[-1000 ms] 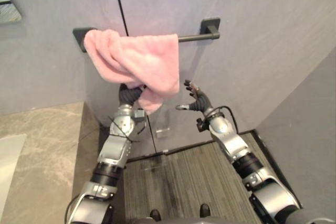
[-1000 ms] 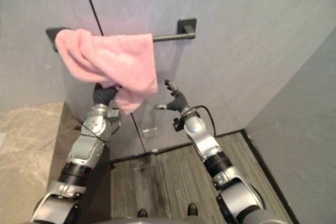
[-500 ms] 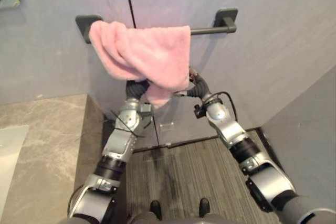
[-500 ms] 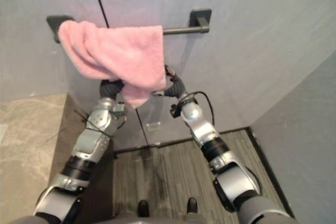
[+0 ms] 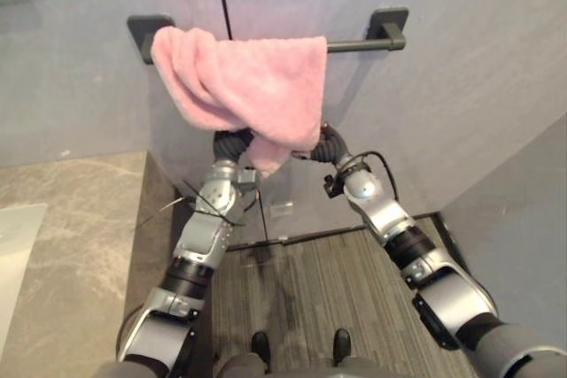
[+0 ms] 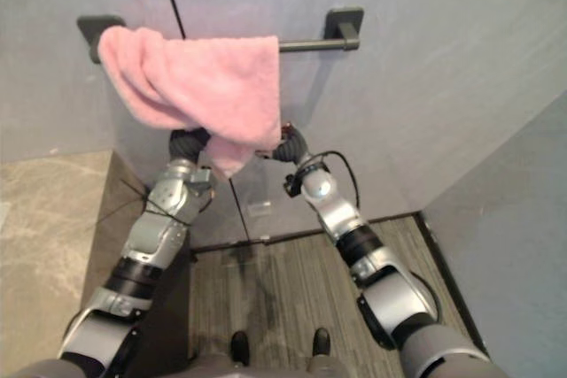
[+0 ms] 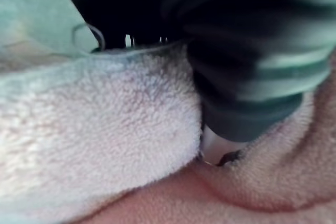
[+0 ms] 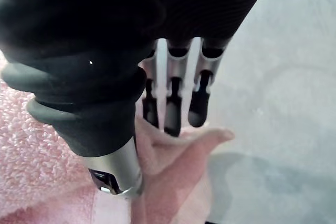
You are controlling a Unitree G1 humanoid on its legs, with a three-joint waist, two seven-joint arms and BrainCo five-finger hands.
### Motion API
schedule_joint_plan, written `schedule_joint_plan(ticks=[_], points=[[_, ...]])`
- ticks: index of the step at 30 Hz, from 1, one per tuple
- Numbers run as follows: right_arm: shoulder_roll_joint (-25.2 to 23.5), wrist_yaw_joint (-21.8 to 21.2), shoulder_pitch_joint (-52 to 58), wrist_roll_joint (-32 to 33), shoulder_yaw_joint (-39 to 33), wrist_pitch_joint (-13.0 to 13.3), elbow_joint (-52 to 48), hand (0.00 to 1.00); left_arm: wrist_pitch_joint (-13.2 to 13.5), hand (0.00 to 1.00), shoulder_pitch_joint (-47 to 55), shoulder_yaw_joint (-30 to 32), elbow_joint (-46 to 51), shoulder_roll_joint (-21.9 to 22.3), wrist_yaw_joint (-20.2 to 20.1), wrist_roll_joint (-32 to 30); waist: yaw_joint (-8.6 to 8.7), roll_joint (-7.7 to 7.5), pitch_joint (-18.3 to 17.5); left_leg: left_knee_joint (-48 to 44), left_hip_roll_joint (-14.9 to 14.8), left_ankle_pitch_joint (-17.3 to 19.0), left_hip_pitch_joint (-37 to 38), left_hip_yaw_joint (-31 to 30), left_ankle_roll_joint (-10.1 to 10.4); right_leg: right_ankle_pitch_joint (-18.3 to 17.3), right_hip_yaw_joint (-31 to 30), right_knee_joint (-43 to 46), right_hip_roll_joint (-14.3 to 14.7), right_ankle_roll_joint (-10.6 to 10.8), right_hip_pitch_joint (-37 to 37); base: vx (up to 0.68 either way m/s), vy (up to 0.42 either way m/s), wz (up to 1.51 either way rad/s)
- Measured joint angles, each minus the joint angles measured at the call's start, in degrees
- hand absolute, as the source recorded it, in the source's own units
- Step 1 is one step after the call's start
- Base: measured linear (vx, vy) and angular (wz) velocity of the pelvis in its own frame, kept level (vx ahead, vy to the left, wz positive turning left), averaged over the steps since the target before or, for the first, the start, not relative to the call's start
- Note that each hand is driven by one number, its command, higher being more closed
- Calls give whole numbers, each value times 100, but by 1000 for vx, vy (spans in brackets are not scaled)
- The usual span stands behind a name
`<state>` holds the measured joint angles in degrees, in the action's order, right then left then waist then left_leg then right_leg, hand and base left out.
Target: Organize washtable
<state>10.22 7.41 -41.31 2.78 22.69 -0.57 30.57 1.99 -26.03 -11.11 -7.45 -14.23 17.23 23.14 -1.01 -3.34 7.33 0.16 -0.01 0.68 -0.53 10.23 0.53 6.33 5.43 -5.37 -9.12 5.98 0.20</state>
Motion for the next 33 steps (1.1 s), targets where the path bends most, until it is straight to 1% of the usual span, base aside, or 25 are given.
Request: schedule_joint_plan(ticks=[3, 9, 15, 21, 33], points=[[-1, -9, -1, 7, 10, 0, 16, 100, 0, 100, 0, -5, -9, 0, -73, 101, -6, 1, 1, -29, 0, 0, -31, -59, 0, 0, 82, -1, 0, 0, 14, -21, -22, 10], [-8, -29, -2, 125, 29, 0, 25, 100, 0, 100, -1, -5, -151, -1, -97, 101, -2, 8, 5, -54, -2, 0, -30, -67, 1, 6, 83, -11, -1, -8, 36, -27, -16, 1], [13, -60, -2, 127, 4, 1, 173, 100, -2, 100, -1, 0, -168, -3, -101, 104, 4, 53, 33, -76, -9, 1, -28, -59, 1, 9, 82, -11, 1, -12, 44, -34, -18, -1], [36, -134, -1, 127, -256, 1, 190, 100, -8, 100, -1, 21, -170, -3, -118, 105, 9, 55, 35, -78, -8, 1, -27, -53, 1, 18, 81, -12, 0, -24, 42, 0, 0, 0], [33, -156, 159, 144, -655, 16, 185, 100, -86, 100, 3, 46, -390, -3, -348, 108, 21, 57, 34, -78, -8, 1, -9, -30, 1, 24, 69, -9, -1, -28, 48, 0, 0, 0]])
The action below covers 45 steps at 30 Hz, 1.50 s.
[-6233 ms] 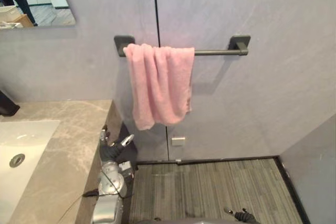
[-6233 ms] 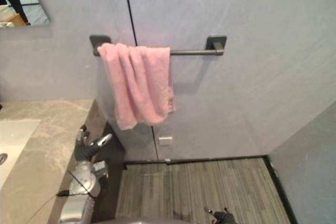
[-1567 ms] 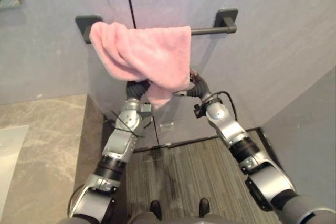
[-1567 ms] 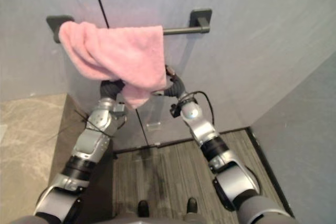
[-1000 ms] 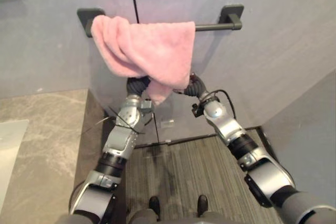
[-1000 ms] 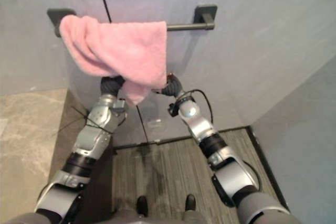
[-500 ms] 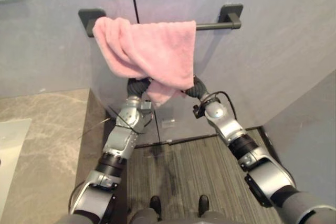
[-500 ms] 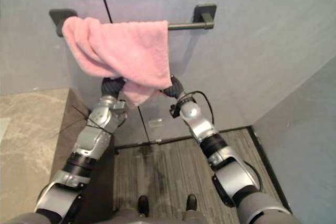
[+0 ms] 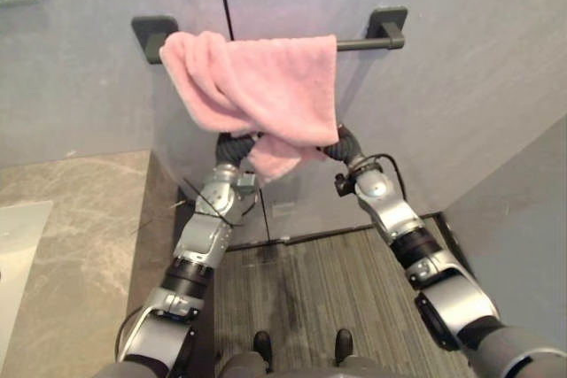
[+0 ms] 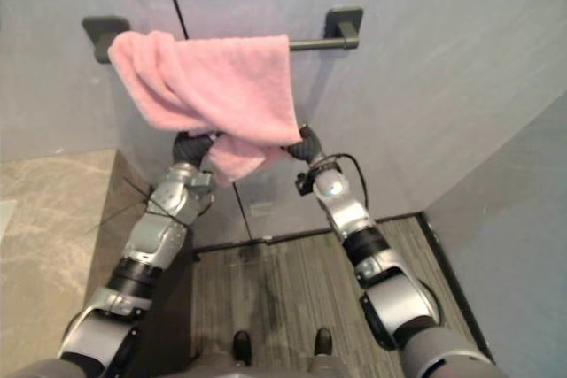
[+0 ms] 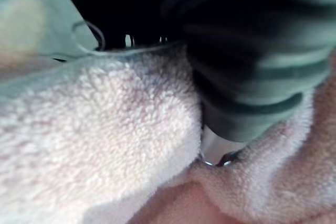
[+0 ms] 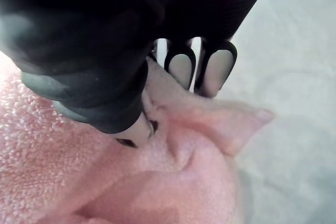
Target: Organize washtable
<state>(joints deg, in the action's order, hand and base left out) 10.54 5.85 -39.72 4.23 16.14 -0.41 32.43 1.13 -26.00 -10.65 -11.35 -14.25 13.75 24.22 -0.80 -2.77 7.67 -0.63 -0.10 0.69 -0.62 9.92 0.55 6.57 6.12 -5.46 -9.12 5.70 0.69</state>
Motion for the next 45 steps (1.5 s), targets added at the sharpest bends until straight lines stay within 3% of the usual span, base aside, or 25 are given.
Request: schedule_joint_plan(ticks=[23, 28, 29, 32, 33, 45], points=[[-22, -105, 404, 36, -468, 32, -75, 100, -201, 100, 150, 1, -53, 225, -167, 51, 47, 92, -33, 18, 1, 2, 52, 49, 3, 1, -35, 33, 0, 2, 4, 0, 0, 0], [-27, -105, 408, 39, -492, 22, -75, 100, -203, 100, 213, 1, -53, 225, -221, 51, 138, 107, -43, 21, 1, 2, 53, 51, 4, 1, -38, 36, -1, 2, 2, 0, 0, 0], [-27, -105, 416, 39, -507, 21, -76, 100, -208, 0, 246, 1, -56, 225, -237, 51, 149, 130, -60, 26, 2, 2, 54, 54, 4, 1, -40, 36, -2, 2, 0, 0, 0, 0], [-28, -105, 435, 42, -592, 15, -75, 100, -212, 0, 244, 2, -103, 227, -248, 51, 151, 189, -96, 35, 0, 3, 61, 82, 4, 1, -78, 34, 0, 2, -12, 0, 0, -5], [-28, -104, 439, 48, -684, 4, -74, 100, -212, 100, 244, 19, -159, 227, -248, 51, 151, 219, -115, 39, 0, 3, 65, 89, 4, 2, -92, 34, 1, 3, -14, 0, 0, -5], [-41, -105, 557, 96, -800, 6, -82, 100, -220, 100, 244, 30, -282, 246, -266, 51, 163, 230, -125, 81, 2, 3, 116, 128, 4, 9, -145, 36, 3, 15, -5, -10, -4, -2]])
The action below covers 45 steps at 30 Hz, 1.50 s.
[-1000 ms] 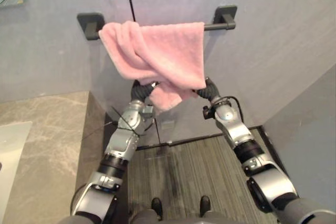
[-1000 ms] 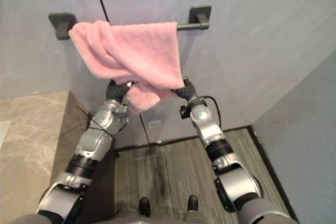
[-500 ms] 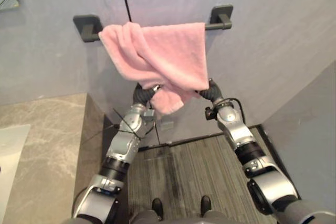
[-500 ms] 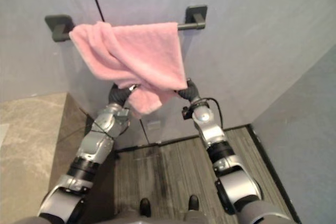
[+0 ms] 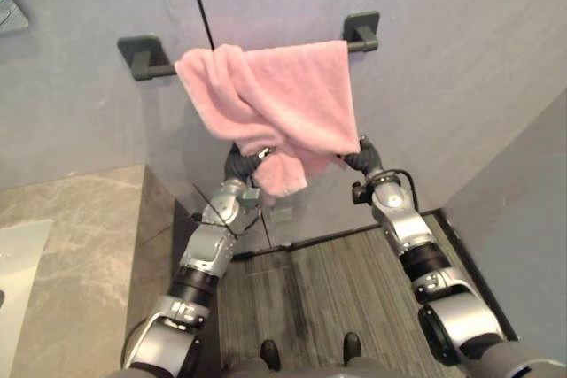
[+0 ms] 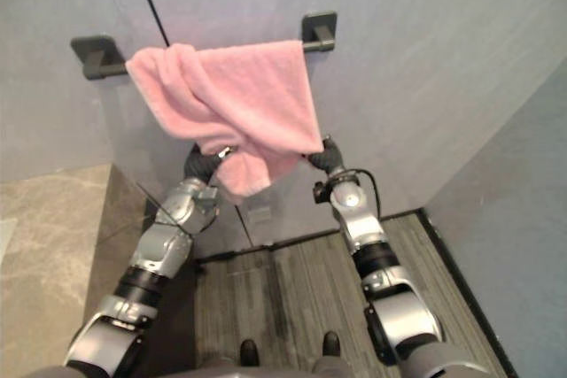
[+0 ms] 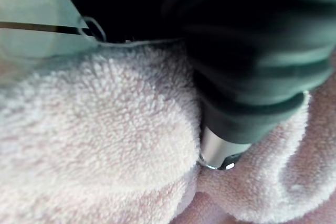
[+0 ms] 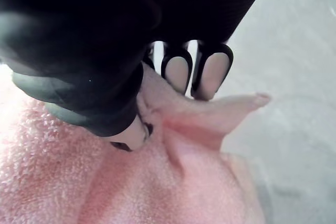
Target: Organize washtable
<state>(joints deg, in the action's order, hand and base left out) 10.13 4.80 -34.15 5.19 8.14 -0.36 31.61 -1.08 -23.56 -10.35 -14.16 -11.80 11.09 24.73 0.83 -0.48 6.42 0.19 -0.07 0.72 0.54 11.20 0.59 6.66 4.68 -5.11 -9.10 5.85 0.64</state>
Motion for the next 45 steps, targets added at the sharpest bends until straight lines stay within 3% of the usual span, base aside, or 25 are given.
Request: schedule_joint_plan(ticks=[12, 13, 18, 19, 23, 30, 39, 40, 45], points=[[0, 0, 1, 3, -38, -3, 0, 100, -1, 100, -5, 2, -160, -1, -101, 0, -1, -22, -14, 4, 2, -1, 2, -2, -1, 1, -12, -1, -1, 4, 1, 0, 0, 0], [0, -1, 1, 0, -39, -4, 0, 100, -1, 0, -5, 3, -160, -2, -103, 0, -2, -24, -15, 4, 2, -1, 2, -2, -2, 1, -12, -1, -1, 4, 2, 0, 0, 0], [16, 56, 51, 1, -534, -40, 30, 100, 3, 0, -2, 489, -169, -6, -75, 104, -7, -29, -18, 4, 1, -2, 5, -4, -3, 1, -10, -2, 0, 5, 7, 0, 0, 0], [196, 168, 94, 4, -932, -92, 116, 100, 12, 0, 3, 987, -171, -108, 28, 186, -20, -36, -22, 4, 1, -2, 7, -9, -2, 0, -4, -2, 0, 5, 13, 0, 0, 0], [573, 289, 156, 97, -1255, -124, 138, 100, 46, 0, 62, 1388, -217, -529, 186, 232, -20, -52, -33, 13, 2, -5, 16, -11, -3, 0, 0, -2, 0, 6, 15, 0, 0, 0], [607, 283, 418, 106, -1274, -122, 139, 100, 53, 0, 290, 1376, -230, -561, 171, 231, -22, -183, -245, 100, 17, -38, 39, -7, -13, 1, 1, -12, -8, 5, 1, 0, 0, 0], [607, 266, 465, 139, -1270, -122, 140, 100, 53, 0, 294, 1378, -253, -562, 171, 231, -21, -196, -255, 225, 17, -100, 110, 14, 4, 0, 2, -8, 6, 5, 0, -4, -2, 0], [607, 259, 467, 144, -1262, -123, 140, 0, 53, 0, 294, 1378, -287, -562, 170, 231, -20, -195, -255, 283, 23, -137, 135, 16, -3, 0, 2, -8, 6, 5, -2, 0, 0, 0], [600, 237, 511, 146, -1078, -140, 164, 0, 53, 0, 401, 1376, -358, -560, 170, 231, -13, -195, -255, 389, 33, -193, 180, 24, -2, 0, 0, -11, 9, 5, -10, 0, 0, 0]])
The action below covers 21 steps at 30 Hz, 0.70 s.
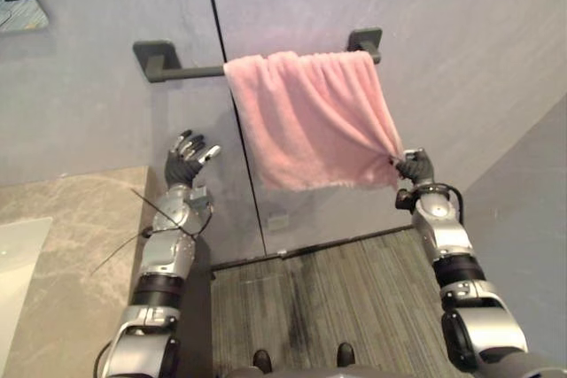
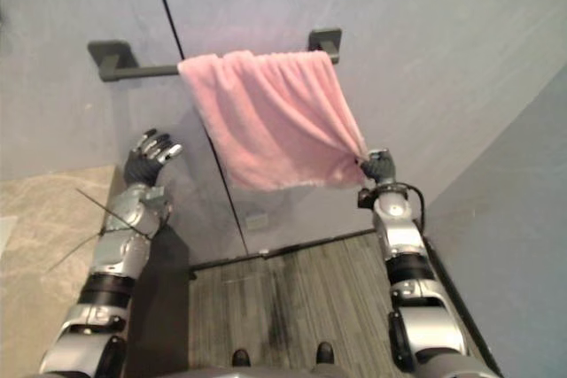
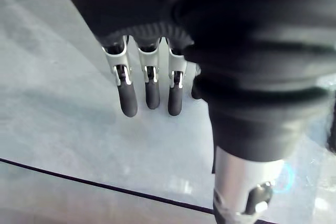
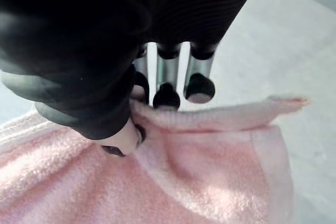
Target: Organize washtable
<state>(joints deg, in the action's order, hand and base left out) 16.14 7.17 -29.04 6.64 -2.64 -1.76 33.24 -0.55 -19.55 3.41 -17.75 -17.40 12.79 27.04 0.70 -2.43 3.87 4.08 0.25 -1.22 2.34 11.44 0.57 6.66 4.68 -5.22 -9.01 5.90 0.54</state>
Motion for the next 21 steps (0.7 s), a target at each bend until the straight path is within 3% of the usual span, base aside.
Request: schedule_joint_plan(ticks=[14, 21], points=[[-246, -256, 46, -177, 948, -135, 259, 0, -3, 0, 45, -330, -9, 51, 0, -69, -8, 0, 0, 0, 0, -12, 5, -6, -1, 0, 6, -9, 0, 0, 9, -2, -1, 0], [-504, 32, 245, -712, 719, -135, 79, 0, -14, 0, -17, -325, 41, 211, 305, -586, 1, -1, 1, -1, -4, -11, 5, -8, -1, 0, 7, -28, 4, 0, -1, 0, 0, 0]])
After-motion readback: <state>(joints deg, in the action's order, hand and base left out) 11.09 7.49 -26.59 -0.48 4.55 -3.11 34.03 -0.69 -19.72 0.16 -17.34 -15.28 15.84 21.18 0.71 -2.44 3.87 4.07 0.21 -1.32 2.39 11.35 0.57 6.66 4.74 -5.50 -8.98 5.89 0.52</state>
